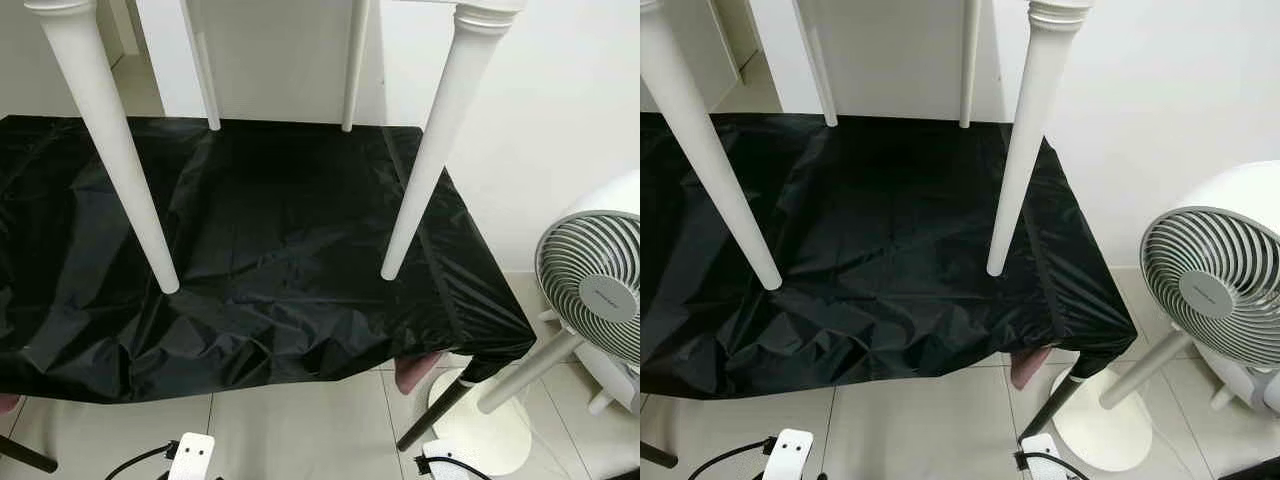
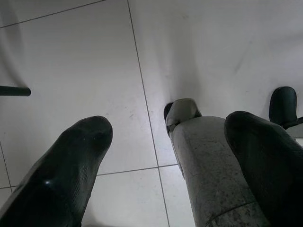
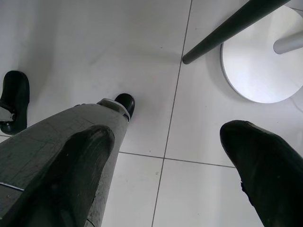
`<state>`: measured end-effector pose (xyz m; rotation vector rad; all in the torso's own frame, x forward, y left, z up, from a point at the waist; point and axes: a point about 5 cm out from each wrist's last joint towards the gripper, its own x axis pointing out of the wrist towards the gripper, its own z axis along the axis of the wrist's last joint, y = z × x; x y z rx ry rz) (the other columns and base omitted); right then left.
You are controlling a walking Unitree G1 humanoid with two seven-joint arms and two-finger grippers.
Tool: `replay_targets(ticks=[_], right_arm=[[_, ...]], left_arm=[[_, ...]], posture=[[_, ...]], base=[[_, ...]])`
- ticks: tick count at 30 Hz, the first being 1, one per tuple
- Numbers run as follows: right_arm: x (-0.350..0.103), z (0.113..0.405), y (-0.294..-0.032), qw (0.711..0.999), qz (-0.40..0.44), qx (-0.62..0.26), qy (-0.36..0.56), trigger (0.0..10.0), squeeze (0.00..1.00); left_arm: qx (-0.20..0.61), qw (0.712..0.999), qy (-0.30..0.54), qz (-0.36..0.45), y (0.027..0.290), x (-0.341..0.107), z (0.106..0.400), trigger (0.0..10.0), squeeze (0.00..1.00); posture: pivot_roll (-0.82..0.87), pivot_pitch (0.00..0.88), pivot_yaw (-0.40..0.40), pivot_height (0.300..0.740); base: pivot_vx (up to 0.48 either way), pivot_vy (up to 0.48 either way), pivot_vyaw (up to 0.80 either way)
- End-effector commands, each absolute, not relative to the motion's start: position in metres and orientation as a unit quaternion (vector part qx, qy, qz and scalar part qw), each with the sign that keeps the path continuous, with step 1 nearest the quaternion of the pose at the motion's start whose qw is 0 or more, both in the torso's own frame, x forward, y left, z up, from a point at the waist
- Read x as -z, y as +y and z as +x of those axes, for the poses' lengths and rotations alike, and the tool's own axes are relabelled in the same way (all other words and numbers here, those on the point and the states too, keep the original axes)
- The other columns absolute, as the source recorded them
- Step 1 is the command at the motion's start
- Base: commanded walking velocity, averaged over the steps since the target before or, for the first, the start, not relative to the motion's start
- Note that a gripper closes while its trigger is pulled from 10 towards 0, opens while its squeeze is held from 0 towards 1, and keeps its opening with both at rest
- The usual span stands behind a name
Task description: Building children table
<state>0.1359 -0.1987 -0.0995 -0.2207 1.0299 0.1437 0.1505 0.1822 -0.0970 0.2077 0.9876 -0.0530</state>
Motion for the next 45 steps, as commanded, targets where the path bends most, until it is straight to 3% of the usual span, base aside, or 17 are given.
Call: replay_targets(ticks=[1,45], right_arm=[[0.1059,0.117,-0.2019,0.842,-0.103,-0.067,0.525,10.0,0.0],[0.1072,0.1165,-0.195,0.842,-0.099,-0.068,0.526,10.0,0.0]], left_arm=[[0.051,0.854,0.51,0.088,0.1779,0.1045,0.1336,10.0,0.0],[0.052,0.862,0.497,0.087,0.1745,0.1021,0.1406,10.0,0.0]], posture=[[0.1,0.009,-0.022,0.74],[0.11,0.013,-0.02,0.74]], base=[[0.0,0.0,0.0],[0.0,0.0,0.0]])
